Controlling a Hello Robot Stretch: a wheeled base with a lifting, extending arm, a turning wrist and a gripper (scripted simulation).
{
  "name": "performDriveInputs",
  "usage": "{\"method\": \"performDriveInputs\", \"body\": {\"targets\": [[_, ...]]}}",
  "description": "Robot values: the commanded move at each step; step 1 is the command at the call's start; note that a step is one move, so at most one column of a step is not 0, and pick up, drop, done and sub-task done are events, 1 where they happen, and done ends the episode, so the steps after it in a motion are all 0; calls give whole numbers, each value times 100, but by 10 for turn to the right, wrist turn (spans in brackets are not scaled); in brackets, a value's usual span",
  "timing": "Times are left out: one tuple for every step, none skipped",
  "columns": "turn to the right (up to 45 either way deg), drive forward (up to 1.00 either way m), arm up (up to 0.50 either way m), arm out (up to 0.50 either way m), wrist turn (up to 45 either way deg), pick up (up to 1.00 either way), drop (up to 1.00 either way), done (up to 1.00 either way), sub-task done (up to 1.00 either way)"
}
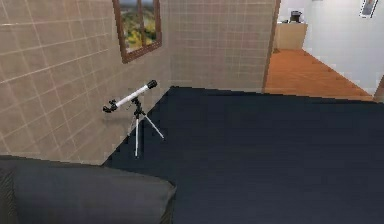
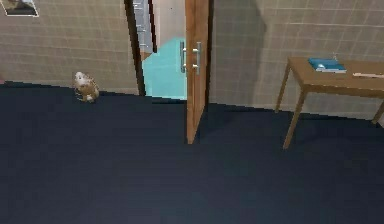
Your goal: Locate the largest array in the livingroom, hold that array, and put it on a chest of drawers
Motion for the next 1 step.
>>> {"method": "performDriveInputs", "body": {"targets": [[-450, 0, 0, 0, 0, 0, 0, 0, 0]]}}
